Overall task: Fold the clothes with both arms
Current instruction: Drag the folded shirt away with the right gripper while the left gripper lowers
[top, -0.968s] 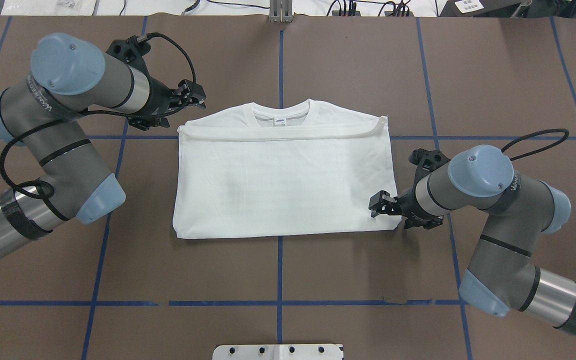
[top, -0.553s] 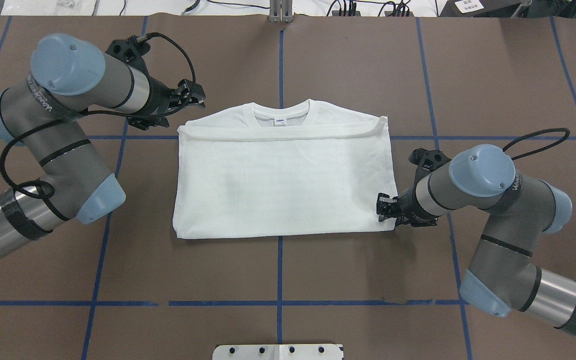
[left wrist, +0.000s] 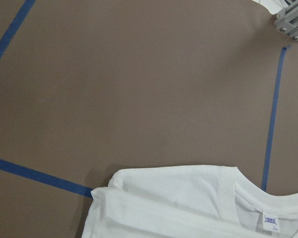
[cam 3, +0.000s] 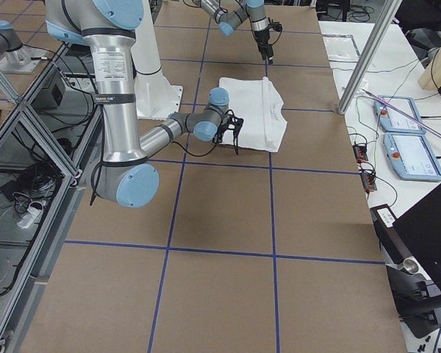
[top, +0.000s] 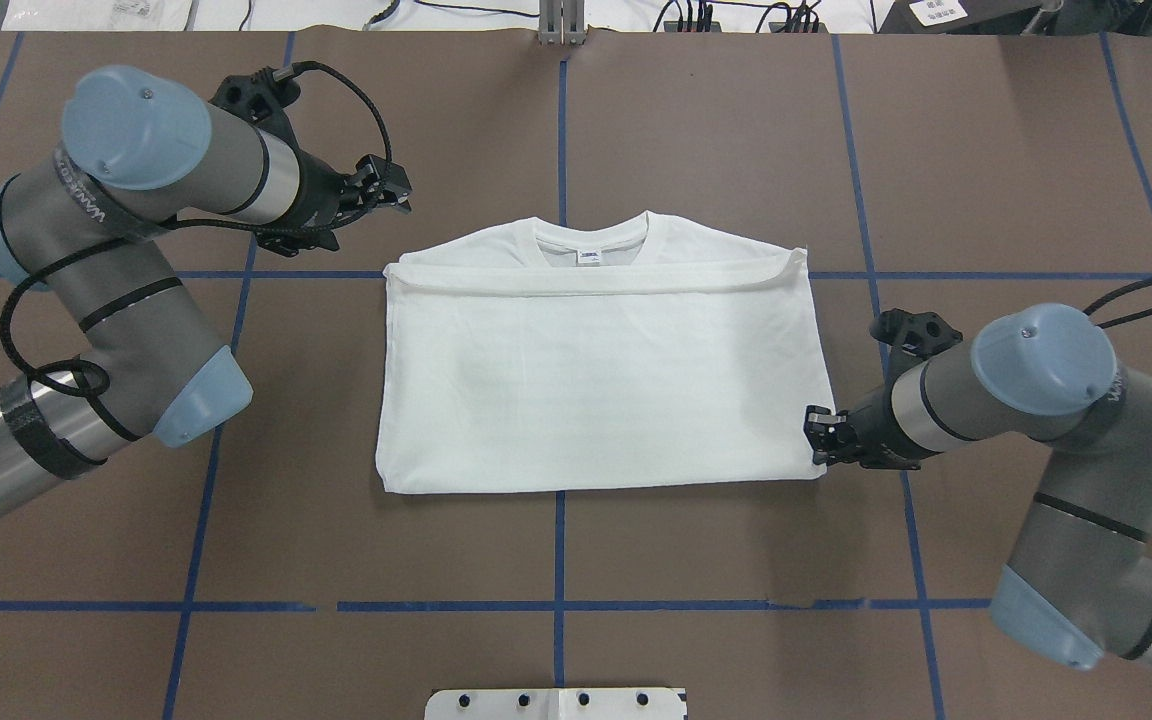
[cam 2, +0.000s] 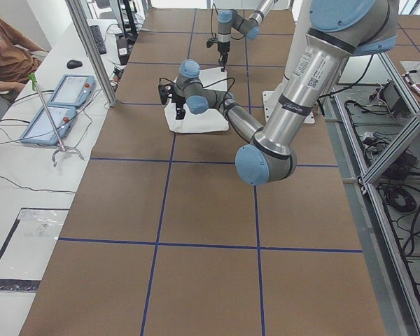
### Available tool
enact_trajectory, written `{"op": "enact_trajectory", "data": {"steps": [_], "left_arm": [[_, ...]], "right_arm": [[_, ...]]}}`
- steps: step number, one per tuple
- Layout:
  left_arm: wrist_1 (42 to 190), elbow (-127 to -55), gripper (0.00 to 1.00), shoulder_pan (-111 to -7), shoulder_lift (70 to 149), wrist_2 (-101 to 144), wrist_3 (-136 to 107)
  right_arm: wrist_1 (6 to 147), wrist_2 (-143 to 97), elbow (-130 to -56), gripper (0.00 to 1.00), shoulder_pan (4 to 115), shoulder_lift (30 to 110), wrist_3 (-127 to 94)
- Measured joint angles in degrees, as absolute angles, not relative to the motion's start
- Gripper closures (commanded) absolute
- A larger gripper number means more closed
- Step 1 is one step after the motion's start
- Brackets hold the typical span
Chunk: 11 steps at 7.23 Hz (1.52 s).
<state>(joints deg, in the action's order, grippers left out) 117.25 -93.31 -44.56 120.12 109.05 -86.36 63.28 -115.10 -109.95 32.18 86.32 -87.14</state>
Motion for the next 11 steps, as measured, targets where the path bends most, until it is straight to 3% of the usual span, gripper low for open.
{"op": "enact_trajectory", "data": {"steps": [4,7,8,9,11], "left_arm": [[117.2,-93.9,0.01,-44.6,120.1,108.6,-86.4],[117.2,-94.3,0.01,-44.6,119.9,107.7,-86.2],[117.2,-94.3,0.01,-44.6,119.9,107.7,-86.1],[117.3,-94.4,0.01,-44.5,120.0,107.8,-85.9],[117.4,-94.6,0.01,-44.5,120.2,108.1,-85.8]], "right_arm": [[63.3,-118.3,-122.5,1.0,24.8,100.4,-87.4],[63.2,-122.3,-125.6,1.0,12.9,103.5,-87.6],[63.2,-122.6,-125.8,0.14,9.9,103.5,-87.6],[63.0,-122.9,-125.9,0.0,8.2,103.4,-87.6],[62.6,-123.2,-126.3,0.0,9.3,102.5,-87.6]]}}
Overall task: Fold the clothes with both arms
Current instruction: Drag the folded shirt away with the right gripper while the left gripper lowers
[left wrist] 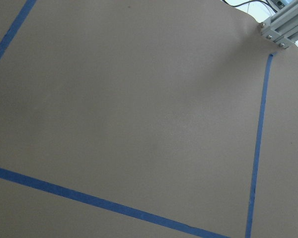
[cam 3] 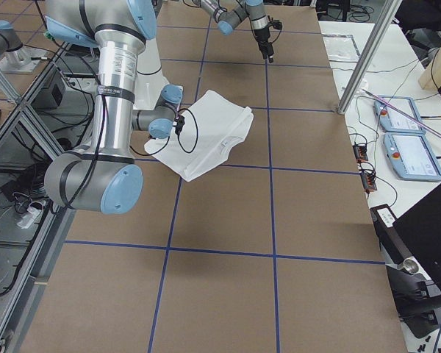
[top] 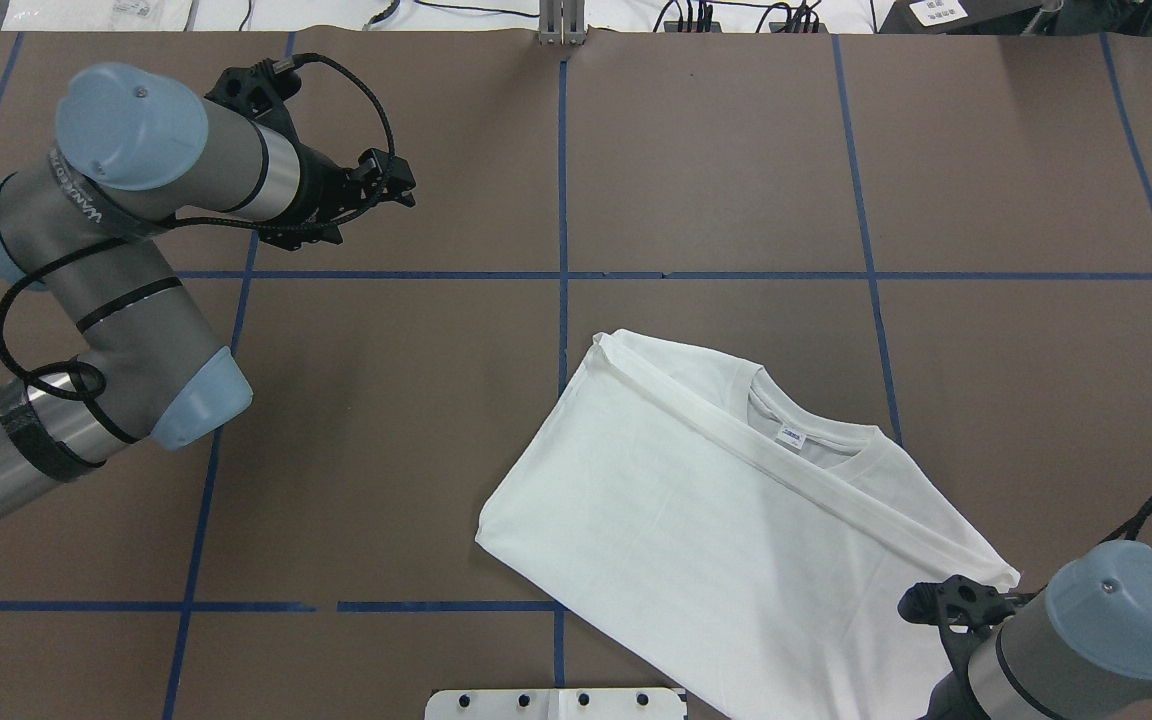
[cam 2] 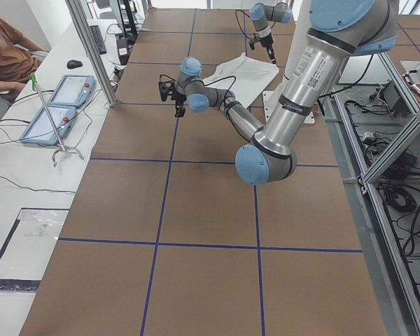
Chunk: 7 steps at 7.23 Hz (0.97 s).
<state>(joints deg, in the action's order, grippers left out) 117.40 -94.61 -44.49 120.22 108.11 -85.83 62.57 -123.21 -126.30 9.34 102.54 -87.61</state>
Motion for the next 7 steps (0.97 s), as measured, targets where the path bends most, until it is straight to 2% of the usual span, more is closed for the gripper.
{"op": "enact_trajectory", "data": {"steps": [4,7], "left_arm": [[118.0,-99.8,0.01,-41.6,117.7,114.2,-88.1],[124.9,-104.3,0.01,-29.1,111.9,108.0,-99.6]], "right_arm": [[59.1,-124.4,-127.3,0.0,28.3,94.4,-86.9],[58.9,-124.4,-126.4,0.0,38.0,89.2,-86.7]]}}
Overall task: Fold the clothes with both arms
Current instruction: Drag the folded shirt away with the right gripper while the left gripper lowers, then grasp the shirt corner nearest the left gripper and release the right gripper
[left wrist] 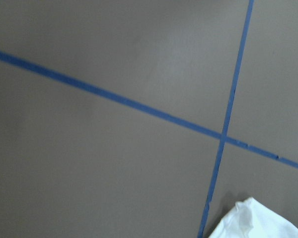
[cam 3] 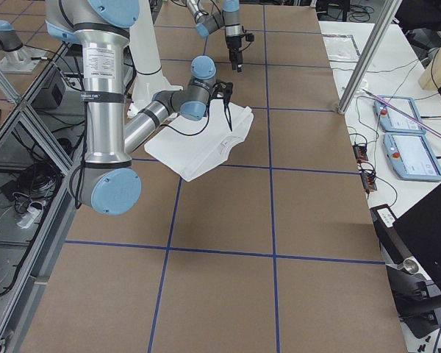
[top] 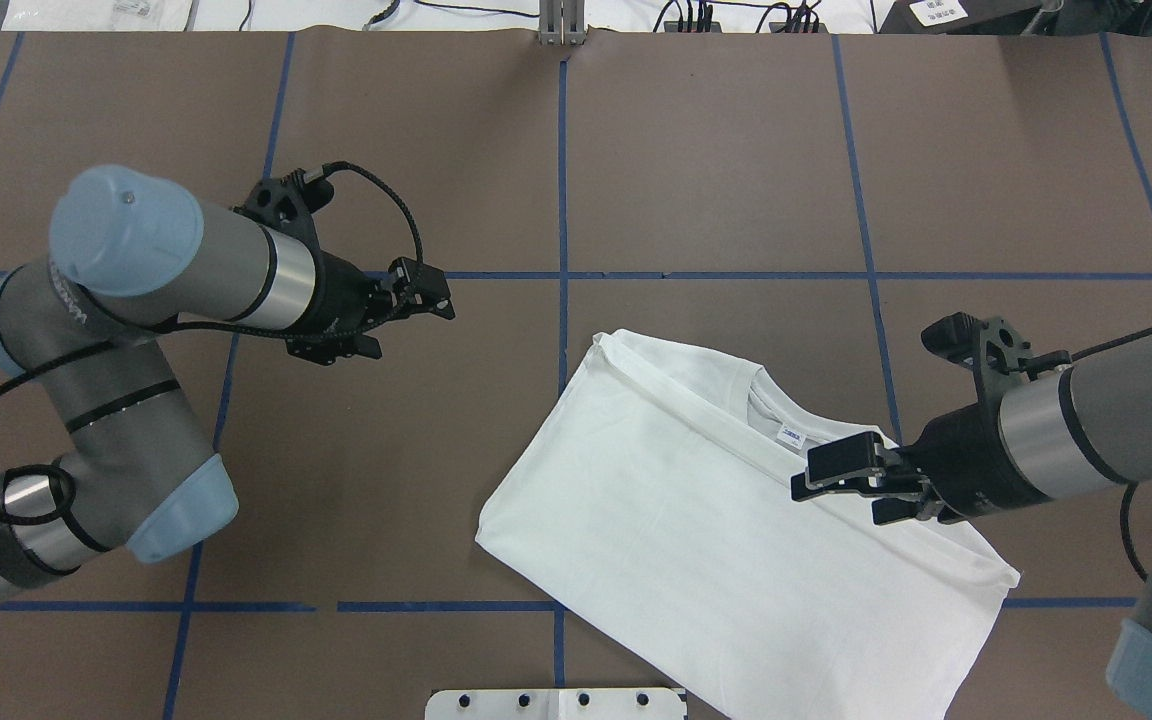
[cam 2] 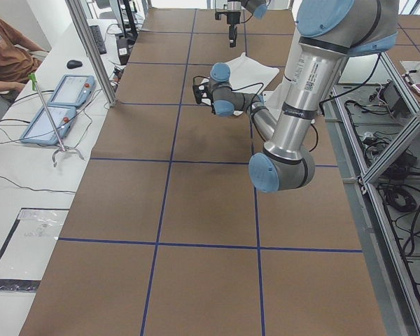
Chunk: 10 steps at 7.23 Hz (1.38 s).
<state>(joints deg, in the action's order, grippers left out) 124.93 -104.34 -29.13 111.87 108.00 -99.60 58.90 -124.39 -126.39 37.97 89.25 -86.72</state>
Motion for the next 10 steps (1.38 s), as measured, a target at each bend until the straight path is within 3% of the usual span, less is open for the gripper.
{"op": "enact_trajectory", "data": {"steps": [3,4,6,10], "left_arm": [[126.3,-104.1,0.01,-16.5,110.7,99.2,-109.1],[126.2,-103.6,0.06,-14.7,110.7,98.5,-109.9],[126.2,-102.6,0.19,-13.7,111.1,98.3,-110.2],[126.2,-101.7,0.53,-14.0,111.2,97.9,-109.8]], "right_arm": [[58.9,-123.8,-125.6,0.0,41.5,87.1,-86.7],[58.9,-123.8,-125.5,0.0,41.7,86.9,-86.7],[58.9,-123.9,-125.3,0.0,41.8,86.7,-86.7],[59.4,-124.5,-125.1,0.0,41.8,86.5,-87.0]]}}
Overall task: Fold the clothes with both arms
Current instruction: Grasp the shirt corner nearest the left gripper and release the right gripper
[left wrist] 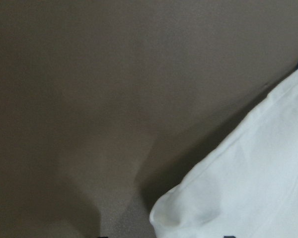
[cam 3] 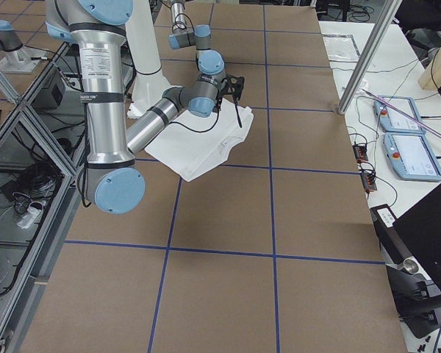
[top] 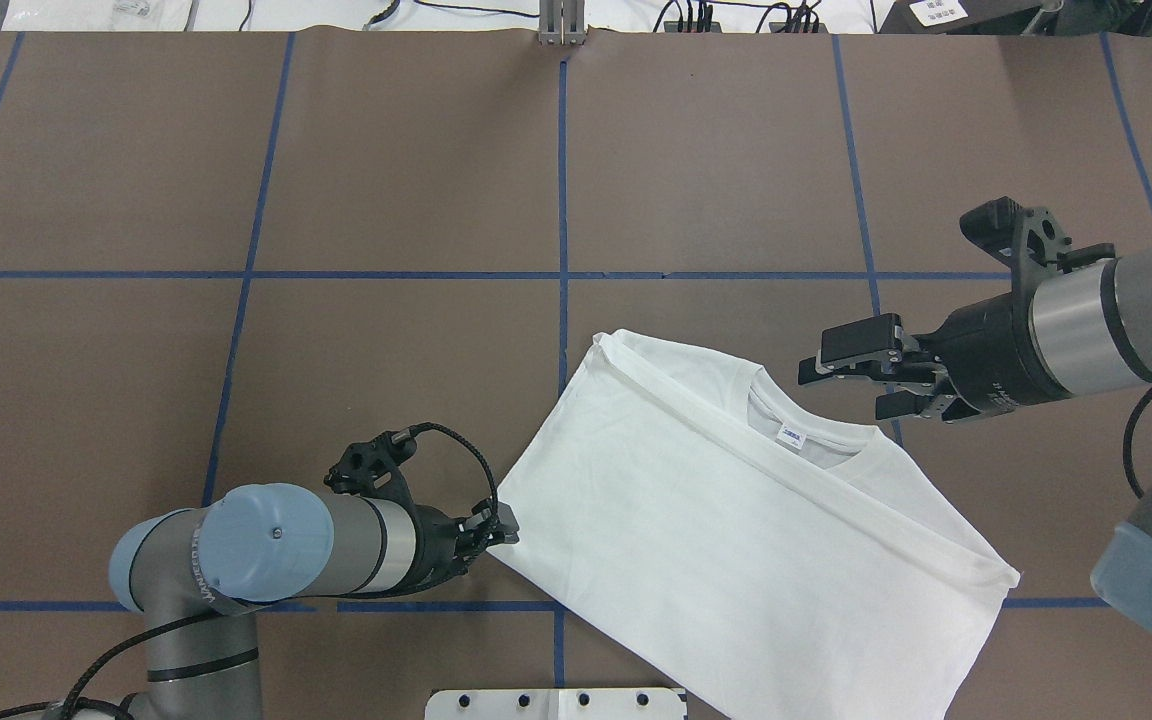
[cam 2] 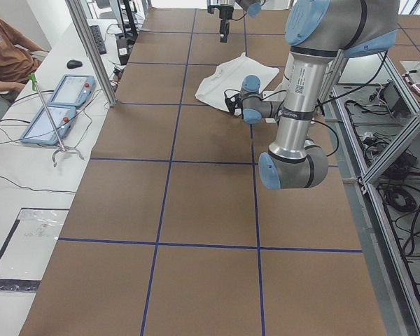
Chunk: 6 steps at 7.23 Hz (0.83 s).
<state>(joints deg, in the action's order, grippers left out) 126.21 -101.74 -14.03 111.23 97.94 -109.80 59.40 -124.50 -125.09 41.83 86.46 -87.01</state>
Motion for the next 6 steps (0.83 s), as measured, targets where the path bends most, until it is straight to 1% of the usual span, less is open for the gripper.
{"op": "enact_trajectory", "data": {"steps": [1,2,3,4,6], "left_arm": [[126.2,-101.4,0.65,-14.1,111.3,97.7,-109.6],[126.3,-101.2,0.74,-14.1,111.4,97.7,-109.6],[126.3,-101.2,0.77,-14.1,111.5,97.7,-109.5],[126.3,-101.2,0.67,-14.1,111.6,97.6,-109.5],[126.4,-101.1,0.36,-14.1,111.6,97.6,-109.3]], "right_arm": [[59.4,-124.5,-125.0,0.0,41.9,86.5,-87.3],[59.5,-124.5,-124.9,0.0,41.9,86.5,-87.4],[59.5,-124.5,-124.8,0.0,42.0,86.6,-87.4],[59.5,-124.5,-124.8,0.0,42.0,86.6,-87.4],[59.5,-124.5,-124.8,0.0,42.1,86.6,-87.4]]}}
